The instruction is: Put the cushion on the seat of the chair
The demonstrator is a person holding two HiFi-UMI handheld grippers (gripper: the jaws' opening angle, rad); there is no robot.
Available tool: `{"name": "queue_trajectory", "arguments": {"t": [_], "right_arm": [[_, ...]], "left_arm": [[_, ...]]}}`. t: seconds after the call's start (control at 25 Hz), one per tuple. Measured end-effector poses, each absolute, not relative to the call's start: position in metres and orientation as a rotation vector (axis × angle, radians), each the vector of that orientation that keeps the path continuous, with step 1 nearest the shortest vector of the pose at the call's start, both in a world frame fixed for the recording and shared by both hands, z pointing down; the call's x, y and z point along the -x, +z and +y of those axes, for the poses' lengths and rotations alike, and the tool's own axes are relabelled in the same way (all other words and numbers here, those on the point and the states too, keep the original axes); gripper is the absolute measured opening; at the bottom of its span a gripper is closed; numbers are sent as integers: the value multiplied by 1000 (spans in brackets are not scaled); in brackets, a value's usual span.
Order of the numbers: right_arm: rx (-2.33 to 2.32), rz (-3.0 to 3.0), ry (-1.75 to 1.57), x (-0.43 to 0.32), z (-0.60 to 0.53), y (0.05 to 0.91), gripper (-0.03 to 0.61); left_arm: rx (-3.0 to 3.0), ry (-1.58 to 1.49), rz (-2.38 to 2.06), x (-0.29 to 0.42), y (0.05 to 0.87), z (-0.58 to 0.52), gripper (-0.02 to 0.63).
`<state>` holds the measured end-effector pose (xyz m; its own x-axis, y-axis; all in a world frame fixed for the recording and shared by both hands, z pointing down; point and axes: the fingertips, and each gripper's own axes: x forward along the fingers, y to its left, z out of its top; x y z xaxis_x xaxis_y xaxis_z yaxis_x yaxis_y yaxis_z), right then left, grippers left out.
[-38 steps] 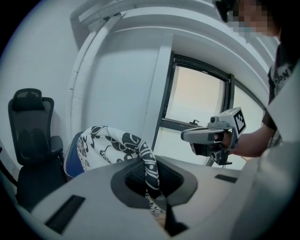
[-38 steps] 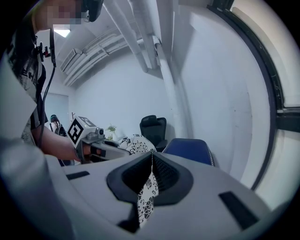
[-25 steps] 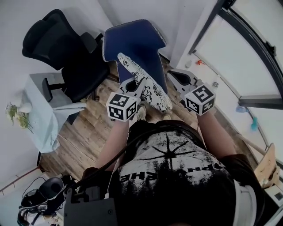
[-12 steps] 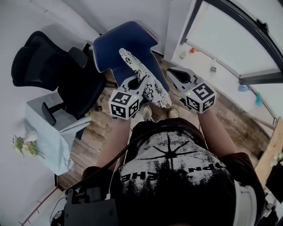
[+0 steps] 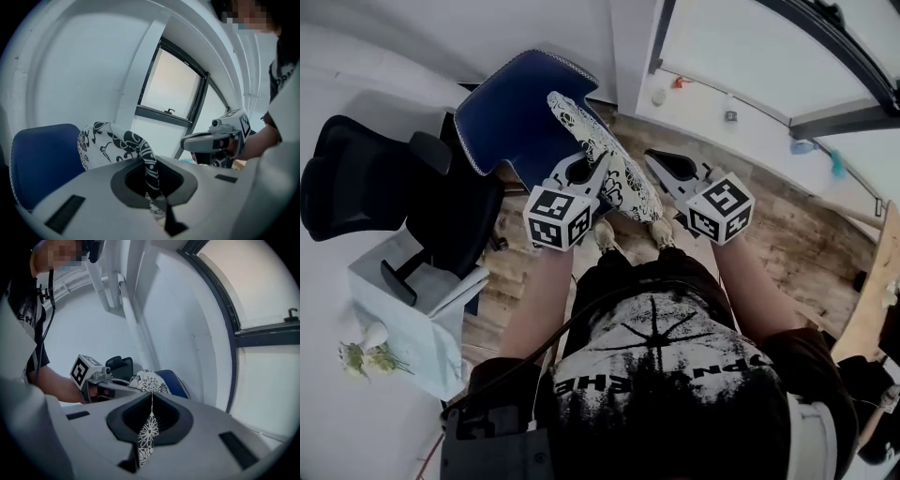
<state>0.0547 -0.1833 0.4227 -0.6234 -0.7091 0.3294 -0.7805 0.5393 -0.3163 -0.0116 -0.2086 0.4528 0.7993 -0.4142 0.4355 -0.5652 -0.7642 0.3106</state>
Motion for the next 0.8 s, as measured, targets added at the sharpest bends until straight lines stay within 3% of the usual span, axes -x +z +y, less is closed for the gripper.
{"name": "queue_trajectory", "arguments": {"t": [0.32,0.8], "right_arm": [[-1280,-2546,776,-71,-172,471,18],[-1223,-2520,872,-60,-187,549,18]], "left_arm": [[-2453,505,-712,0,508,-220,23],[-2189,681,-805,60,655,-223,23]]}}
